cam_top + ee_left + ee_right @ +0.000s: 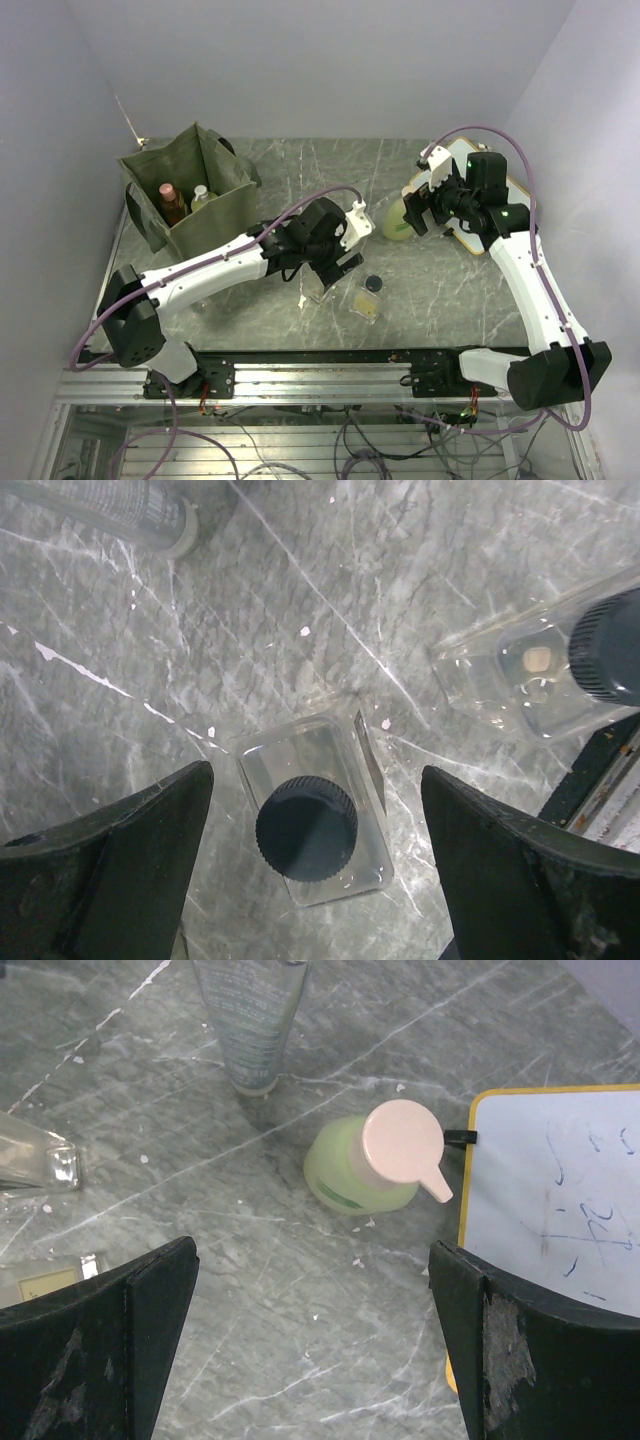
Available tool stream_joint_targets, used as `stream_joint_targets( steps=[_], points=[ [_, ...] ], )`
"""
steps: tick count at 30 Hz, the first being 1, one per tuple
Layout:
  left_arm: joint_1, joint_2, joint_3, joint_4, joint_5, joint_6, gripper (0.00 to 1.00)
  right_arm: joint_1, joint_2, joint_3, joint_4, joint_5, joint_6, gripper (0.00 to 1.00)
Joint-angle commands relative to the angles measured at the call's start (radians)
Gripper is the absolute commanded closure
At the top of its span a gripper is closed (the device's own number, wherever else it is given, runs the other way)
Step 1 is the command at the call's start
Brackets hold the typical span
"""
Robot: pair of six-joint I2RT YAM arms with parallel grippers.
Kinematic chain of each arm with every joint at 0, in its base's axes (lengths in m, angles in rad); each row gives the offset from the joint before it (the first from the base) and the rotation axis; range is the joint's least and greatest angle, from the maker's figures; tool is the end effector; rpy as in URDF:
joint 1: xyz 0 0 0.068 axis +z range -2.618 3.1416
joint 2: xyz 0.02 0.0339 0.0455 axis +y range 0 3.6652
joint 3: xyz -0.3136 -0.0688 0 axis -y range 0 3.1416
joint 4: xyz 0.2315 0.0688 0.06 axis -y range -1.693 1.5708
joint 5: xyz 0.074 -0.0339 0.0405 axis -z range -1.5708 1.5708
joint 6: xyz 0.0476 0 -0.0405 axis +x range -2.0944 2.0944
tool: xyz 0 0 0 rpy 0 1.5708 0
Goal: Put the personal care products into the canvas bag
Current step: Pick up the care product from the center of the board.
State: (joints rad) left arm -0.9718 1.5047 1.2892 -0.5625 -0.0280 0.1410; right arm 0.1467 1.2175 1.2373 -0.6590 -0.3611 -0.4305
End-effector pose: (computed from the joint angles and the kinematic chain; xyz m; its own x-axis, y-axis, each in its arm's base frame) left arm 0.1843 -0.2676 0.3502 -0.2773 0.6554 -0.7025 0.8619 0.4928 0.1196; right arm 0.2319 0.0513 0.4016 -0.3622 -0.4482 -0.8173 -0.6255 0.7670 -0.1434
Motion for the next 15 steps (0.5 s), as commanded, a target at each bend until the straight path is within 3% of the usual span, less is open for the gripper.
stream_joint_targets(
  steps=[1, 11, 15],
  points=[
    [0.0, 0.023, -0.019, 0.06, -0.054, -0.013, 0.07, -0.006, -0.034, -0.015, 0.013, -0.031, -0.008, 0.0],
    [0.02, 0.05, -0.063, 0.067, -0.063, -0.041, 0.18, -0.006, -0.04, -0.019, 0.013, -0.045, -0.01, 0.0],
    [0.021, 0.043, -0.07, 0.066, -0.079, -0.028, 0.28, -0.006, -0.033, -0.014, 0.011, -0.048, -0.011, 0.0]
  ],
)
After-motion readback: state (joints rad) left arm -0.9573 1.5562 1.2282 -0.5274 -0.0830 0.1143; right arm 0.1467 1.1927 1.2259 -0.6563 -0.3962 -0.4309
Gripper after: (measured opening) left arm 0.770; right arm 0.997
